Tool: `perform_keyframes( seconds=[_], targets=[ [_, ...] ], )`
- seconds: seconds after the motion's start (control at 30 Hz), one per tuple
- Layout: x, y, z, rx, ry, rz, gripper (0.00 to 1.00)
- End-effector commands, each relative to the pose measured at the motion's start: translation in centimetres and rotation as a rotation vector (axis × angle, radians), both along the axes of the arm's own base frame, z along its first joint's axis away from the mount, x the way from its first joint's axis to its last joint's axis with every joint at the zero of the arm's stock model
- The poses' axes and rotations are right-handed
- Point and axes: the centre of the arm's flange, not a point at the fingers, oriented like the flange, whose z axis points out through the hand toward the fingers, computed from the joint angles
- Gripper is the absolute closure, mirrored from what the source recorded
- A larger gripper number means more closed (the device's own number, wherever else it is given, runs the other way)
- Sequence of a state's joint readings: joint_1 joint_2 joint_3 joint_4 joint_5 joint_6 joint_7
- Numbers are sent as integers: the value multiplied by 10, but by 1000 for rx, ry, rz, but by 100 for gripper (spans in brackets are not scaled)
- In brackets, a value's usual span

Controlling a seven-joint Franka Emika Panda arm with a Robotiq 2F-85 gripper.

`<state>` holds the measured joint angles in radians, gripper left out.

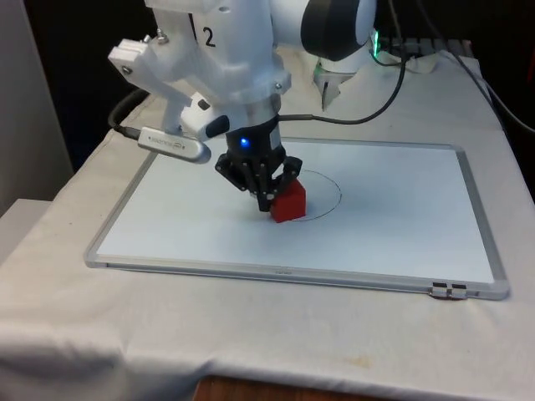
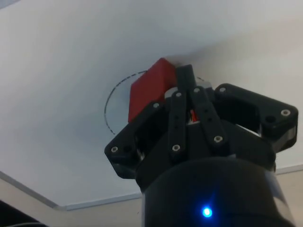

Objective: Push the cube into the marked area.

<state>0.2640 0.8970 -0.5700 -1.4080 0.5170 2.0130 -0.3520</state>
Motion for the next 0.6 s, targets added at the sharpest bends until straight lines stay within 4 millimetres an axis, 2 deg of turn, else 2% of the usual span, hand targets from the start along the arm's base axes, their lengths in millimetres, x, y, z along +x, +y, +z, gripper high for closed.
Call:
perform_keyframes(
  seconds=[0.0,0.57],
  targets=[
    [0,4,-1,15,7,3,100],
    [-5,28,6,60,64,48,100]
  ],
)
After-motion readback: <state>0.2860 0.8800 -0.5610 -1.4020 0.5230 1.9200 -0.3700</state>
